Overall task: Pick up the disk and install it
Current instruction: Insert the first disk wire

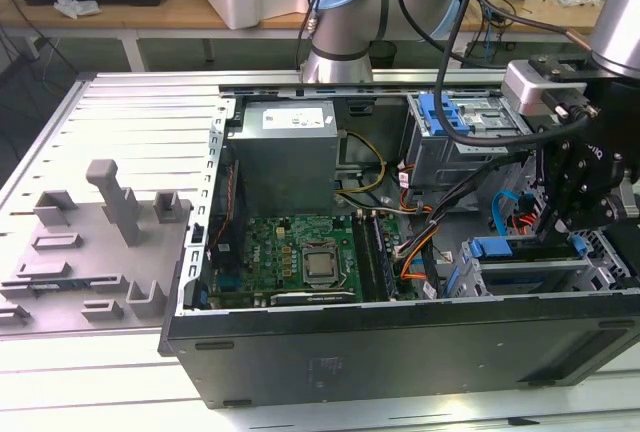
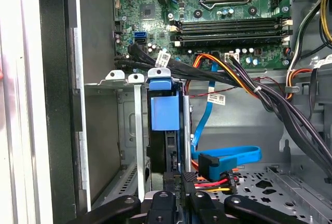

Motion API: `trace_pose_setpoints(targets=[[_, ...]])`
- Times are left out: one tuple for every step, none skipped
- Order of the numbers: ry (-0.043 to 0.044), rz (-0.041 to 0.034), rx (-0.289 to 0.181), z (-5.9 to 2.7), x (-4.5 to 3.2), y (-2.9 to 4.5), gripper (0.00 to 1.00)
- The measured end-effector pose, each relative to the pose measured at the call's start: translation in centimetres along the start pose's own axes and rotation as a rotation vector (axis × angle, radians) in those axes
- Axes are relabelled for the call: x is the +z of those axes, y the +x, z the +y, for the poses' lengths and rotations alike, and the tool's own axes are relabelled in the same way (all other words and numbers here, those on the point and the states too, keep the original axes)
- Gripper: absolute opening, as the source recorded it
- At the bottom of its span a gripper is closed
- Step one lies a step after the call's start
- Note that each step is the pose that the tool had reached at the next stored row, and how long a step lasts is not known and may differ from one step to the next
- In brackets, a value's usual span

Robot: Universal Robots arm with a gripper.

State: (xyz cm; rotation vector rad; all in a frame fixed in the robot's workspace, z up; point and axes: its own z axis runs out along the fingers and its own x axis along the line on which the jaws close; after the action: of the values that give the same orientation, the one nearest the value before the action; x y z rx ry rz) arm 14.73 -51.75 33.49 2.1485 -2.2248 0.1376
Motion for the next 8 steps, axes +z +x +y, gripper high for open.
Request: trace_pose_setpoints(targets=[[0.0, 0.0, 0.0, 0.0, 0.01, 0.0, 0.17], [0.0, -0.0001, 0.0, 0.0, 0.01, 0.0, 0.17], [0.0, -0.0001, 0.0, 0.0, 0.02, 0.0, 0.17], [0.0, -0.0001, 0.0, 0.0, 0.02, 0.0, 0.17], [0.0, -0.0001, 0.0, 0.0, 0.02, 0.0, 0.17], [0.0, -0.0001, 0.0, 0.0, 0.03, 0.0, 0.17], [0.0, -0.0001, 0.0, 0.0, 0.04, 0.0, 0.17], [0.0, -0.0001, 0.0, 0.0, 0.04, 0.0, 0.17]])
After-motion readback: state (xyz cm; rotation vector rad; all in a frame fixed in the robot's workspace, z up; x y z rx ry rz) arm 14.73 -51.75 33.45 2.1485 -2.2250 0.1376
